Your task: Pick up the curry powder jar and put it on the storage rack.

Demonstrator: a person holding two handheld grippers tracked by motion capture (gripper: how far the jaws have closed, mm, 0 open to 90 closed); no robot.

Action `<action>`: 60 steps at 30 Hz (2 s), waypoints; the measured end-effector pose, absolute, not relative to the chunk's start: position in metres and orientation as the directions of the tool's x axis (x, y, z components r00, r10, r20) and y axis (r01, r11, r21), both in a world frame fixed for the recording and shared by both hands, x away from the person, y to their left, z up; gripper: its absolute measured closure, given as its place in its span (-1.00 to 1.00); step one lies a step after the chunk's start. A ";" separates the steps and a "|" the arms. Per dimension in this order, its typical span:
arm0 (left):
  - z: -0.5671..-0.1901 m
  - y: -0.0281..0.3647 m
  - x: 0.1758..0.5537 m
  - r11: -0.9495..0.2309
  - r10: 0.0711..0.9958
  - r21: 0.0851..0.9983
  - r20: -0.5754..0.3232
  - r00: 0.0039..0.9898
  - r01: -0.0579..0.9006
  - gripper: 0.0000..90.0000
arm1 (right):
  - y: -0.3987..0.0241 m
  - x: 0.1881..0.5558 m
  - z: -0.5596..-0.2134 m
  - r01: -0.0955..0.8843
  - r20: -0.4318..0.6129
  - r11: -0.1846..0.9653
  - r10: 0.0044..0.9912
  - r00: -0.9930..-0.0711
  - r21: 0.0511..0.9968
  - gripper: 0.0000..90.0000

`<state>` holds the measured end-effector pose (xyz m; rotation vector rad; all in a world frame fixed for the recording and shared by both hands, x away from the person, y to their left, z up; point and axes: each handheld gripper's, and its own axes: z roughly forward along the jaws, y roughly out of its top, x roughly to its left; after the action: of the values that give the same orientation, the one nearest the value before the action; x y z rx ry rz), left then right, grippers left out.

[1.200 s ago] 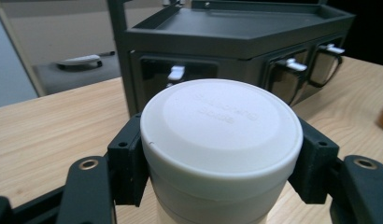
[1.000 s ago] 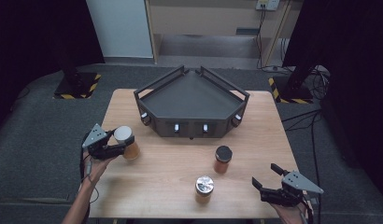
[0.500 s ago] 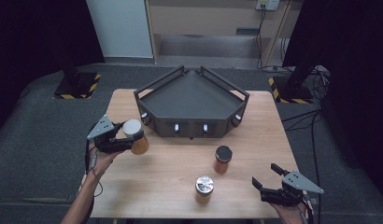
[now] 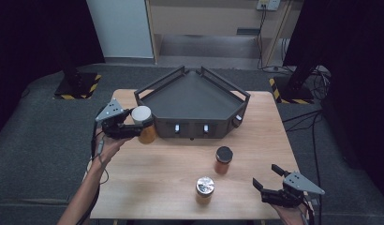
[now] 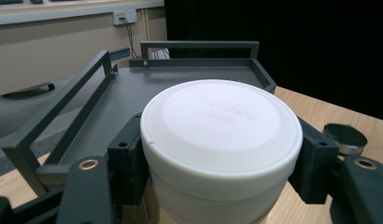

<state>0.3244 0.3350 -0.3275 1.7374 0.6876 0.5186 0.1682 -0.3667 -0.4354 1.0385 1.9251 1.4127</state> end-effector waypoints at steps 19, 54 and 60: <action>-0.295 0.301 0.350 -0.168 0.731 0.970 0.004 0.683 0.175 -0.27 | -0.367 0.169 -0.436 0.273 0.030 0.153 0.824 -0.566 0.950 -0.81; -0.297 0.242 0.406 -0.122 0.858 0.969 -0.005 0.514 0.214 -0.27 | -0.370 0.169 -0.436 0.274 0.040 0.142 0.822 -0.568 0.951 -0.80; -0.306 0.244 0.412 -0.111 0.871 0.967 -0.016 0.490 0.229 -0.27 | -0.370 0.169 -0.436 0.275 0.042 0.142 0.822 -0.568 0.951 -0.80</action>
<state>0.4121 0.2441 -0.3056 1.6250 0.9642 0.7227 0.1689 -0.3701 -0.4365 1.0468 1.9246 1.4342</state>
